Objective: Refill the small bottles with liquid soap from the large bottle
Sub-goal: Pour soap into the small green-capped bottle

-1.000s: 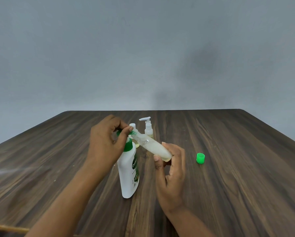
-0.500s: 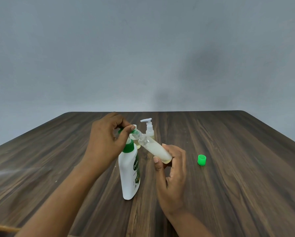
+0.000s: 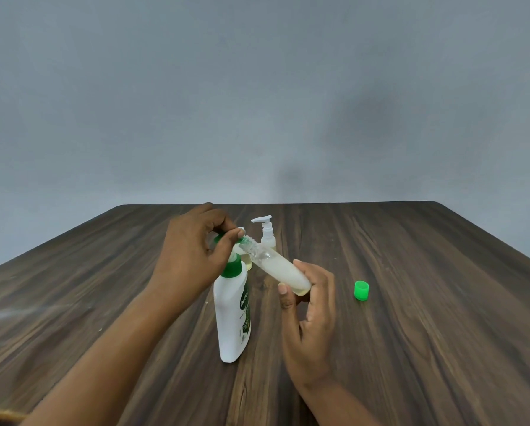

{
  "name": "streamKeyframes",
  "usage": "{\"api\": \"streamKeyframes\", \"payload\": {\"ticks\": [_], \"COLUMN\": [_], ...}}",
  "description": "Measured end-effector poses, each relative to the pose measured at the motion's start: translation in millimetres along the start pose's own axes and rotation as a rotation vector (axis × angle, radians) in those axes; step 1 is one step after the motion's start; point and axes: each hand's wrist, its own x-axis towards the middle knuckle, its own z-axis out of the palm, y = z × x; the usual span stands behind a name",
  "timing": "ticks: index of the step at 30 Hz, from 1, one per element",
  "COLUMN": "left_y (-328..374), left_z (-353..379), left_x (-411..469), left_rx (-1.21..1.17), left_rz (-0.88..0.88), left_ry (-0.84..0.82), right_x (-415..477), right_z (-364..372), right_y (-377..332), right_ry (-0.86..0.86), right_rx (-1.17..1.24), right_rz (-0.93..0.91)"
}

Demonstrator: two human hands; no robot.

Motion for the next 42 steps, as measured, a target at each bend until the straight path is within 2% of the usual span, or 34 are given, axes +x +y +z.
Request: {"api": "streamKeyframes", "payload": {"ticks": [12, 19, 30, 37, 42], "left_y": [-9.5, -0.7, -7.0, -2.8, -7.7], "left_z": [4.6, 4.3, 14.1, 9.2, 15.5], "left_x": [-15.0, -3.7, -21.9, -4.9, -11.6], "left_rx": [0.016, -0.037, -0.116, -0.064, -0.068], "left_rz": [0.003, -0.056, -0.042, -0.033, -0.007], "left_ry": [0.039, 0.061, 0.177, 0.099, 0.141], "right_x": [-2.1, -0.6, -2.4, -0.9, -0.2], "right_z": [0.9, -0.6, 0.1, 1.6, 1.9], "right_y": [-0.1, -0.5, 0.4, -1.7, -0.6], "right_ry": [-0.010, -0.008, -0.005, -0.003, -0.005], "right_rx": [0.002, 0.008, 0.014, 0.020, 0.007], "right_rz": [0.017, 0.007, 0.016, 0.018, 0.017]}}
